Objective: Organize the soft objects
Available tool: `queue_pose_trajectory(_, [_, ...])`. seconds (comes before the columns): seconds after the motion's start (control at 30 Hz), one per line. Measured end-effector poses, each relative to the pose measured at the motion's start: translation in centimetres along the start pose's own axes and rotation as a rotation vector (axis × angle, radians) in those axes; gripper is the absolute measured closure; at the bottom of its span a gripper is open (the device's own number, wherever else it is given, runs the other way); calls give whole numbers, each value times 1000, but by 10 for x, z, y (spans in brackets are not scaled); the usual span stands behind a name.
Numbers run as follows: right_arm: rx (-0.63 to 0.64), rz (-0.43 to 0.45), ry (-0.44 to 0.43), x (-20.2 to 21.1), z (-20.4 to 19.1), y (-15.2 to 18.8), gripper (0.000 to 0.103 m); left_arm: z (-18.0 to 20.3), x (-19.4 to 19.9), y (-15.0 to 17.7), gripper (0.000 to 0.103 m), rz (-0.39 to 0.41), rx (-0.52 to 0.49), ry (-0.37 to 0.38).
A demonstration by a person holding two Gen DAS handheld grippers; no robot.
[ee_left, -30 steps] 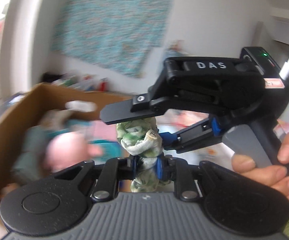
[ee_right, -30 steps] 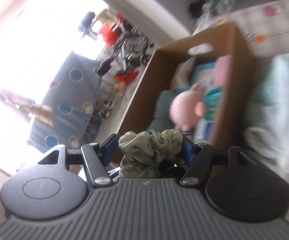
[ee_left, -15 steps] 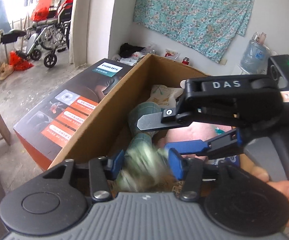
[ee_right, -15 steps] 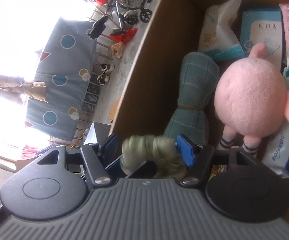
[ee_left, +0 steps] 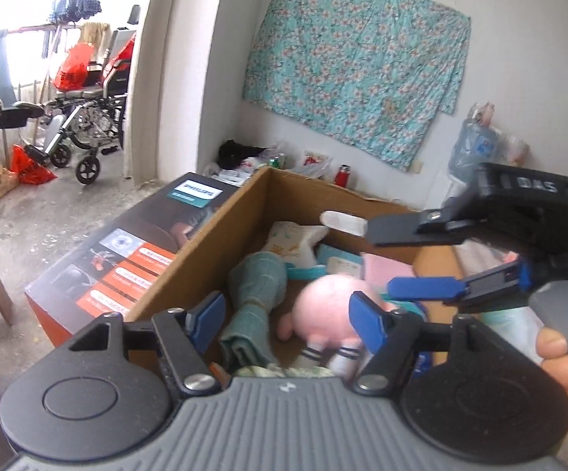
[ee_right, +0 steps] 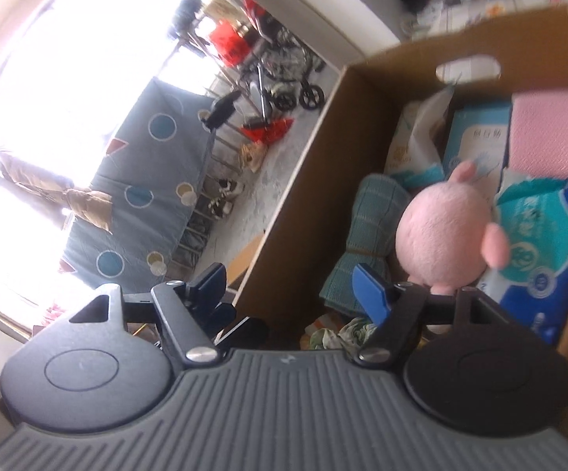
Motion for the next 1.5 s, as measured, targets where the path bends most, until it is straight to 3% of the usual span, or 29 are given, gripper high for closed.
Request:
queue_pose_trajectory(0.13, [54, 103, 16, 48, 2, 0, 25, 13, 14, 5, 21, -2, 0, 55])
queue_pose_trajectory(0.27, [99, 227, 85, 101, 15, 7, 20, 31, 26, 14, 11, -18, -18, 107])
queue_pose_trajectory(0.37, [147, 331, 172, 141, 26, 19, 16, 50, 37, 23, 4, -22, -55, 138])
queue_pose_trajectory(0.5, [275, 456, 355, 179, 41, 42, 5, 75, 52, 32, 0, 1, -95, 156])
queue_pose_trajectory(0.73, [442, 511, 628, 204, 64, 95, 1, 103, 62, 48, 0, -57, -102, 168])
queue_pose_trajectory(0.9, [497, 507, 795, 206, 77, 122, 1, 110, 67, 61, 0, -70, -163, 92])
queue_pose_trajectory(1.0, [504, 487, 820, 207, 81, 133, 1, 109, 69, 69, 0, -56, -204, 28])
queue_pose_trajectory(1.2, [525, 450, 786, 201, 61, 147, 1, 103, 71, 84, 0, -97, -227, 19])
queue_pose_trajectory(1.5, [574, 407, 736, 188, 29, 159, 1, 90, 71, 91, 0, -102, -226, -73])
Point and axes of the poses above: each gripper's, at about its wrist camera, not at the fingertips, and x roughly against the way its jaws point, z to its right, y to its underside, the point moved 5 cm from there along -x, roughly the way its jaws point, and after that the axes turned 9 degrees about z, right-handed, at the moved point
